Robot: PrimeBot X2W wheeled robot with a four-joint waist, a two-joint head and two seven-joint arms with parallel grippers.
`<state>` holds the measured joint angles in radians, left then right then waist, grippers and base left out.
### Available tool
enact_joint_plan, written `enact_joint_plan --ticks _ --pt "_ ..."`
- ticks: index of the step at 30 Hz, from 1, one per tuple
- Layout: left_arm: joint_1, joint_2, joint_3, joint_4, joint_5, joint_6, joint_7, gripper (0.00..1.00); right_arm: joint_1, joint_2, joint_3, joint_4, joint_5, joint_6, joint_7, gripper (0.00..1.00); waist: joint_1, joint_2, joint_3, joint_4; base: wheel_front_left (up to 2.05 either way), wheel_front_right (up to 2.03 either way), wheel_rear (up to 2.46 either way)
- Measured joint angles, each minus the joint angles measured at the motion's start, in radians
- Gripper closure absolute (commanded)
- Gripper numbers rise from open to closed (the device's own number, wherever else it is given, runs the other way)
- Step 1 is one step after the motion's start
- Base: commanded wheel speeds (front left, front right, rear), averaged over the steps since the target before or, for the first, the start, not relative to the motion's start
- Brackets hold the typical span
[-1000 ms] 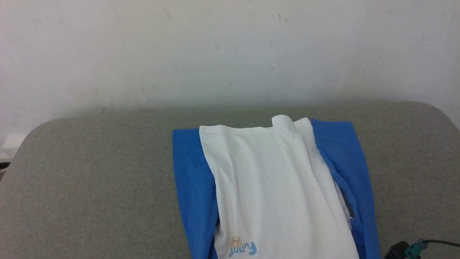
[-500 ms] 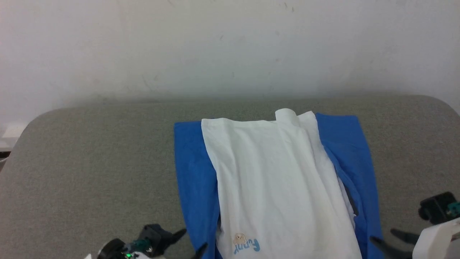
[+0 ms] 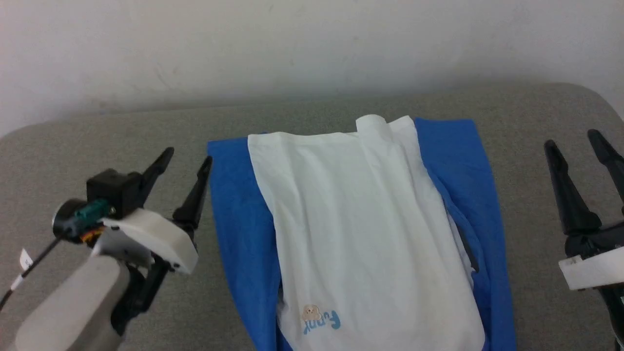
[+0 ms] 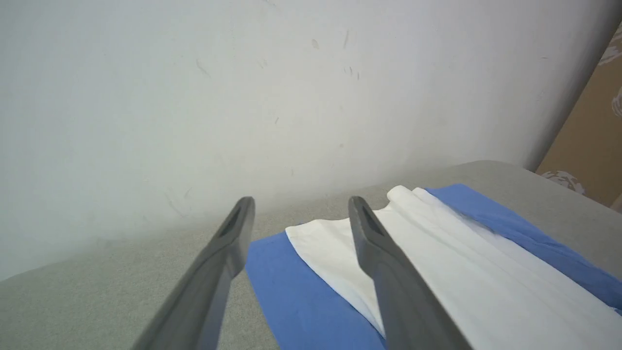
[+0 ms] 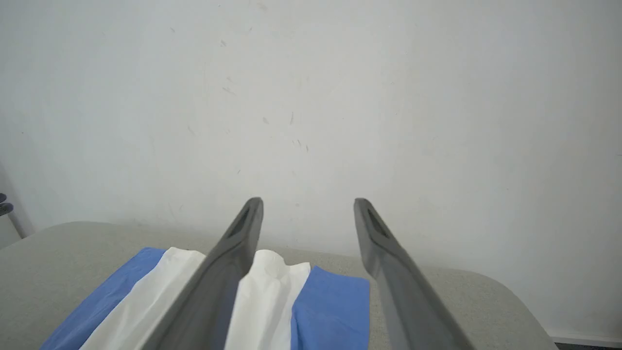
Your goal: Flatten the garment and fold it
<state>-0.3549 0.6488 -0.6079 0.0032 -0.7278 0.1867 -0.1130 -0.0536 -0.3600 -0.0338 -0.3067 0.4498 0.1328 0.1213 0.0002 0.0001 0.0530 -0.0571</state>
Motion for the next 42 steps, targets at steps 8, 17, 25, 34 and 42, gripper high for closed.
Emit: enact_joint_plan --ticks 8,17,25,34,42 --pt "-0.280 0.004 0.001 0.197 -0.004 -0.103 0.159 0.00 -0.033 0.151 -0.024 0.008 -0.131 0.000 -0.192 0.00 0.0001 0.0000 0.131 -0.049 0.00 0.00 0.00" --pt "-0.520 0.028 -0.041 0.497 -0.024 -0.212 0.430 0.00 -0.057 0.224 0.001 0.058 -0.176 0.000 -0.290 0.00 0.0001 0.0000 0.276 -0.128 0.00 0.00 0.00" --pt "-0.576 0.025 -0.076 0.647 -0.016 -0.211 0.547 0.00 -0.062 0.250 0.007 0.102 -0.176 0.000 -0.322 0.00 -0.0001 0.0000 0.355 -0.200 0.00 0.00 0.00" --pt "-0.639 0.021 -0.065 0.711 -0.069 -0.209 0.678 1.00 -0.062 0.252 0.004 0.119 -0.176 0.000 -0.333 0.00 -0.0004 0.0000 0.387 -0.226 0.00 0.00 0.00" --pt "-0.604 -0.005 -0.053 0.726 -0.072 -0.184 0.558 1.00 -0.062 0.247 -0.002 0.131 -0.179 0.000 -0.326 0.00 -0.0001 0.0000 0.353 -0.196 0.00 0.00 0.00"
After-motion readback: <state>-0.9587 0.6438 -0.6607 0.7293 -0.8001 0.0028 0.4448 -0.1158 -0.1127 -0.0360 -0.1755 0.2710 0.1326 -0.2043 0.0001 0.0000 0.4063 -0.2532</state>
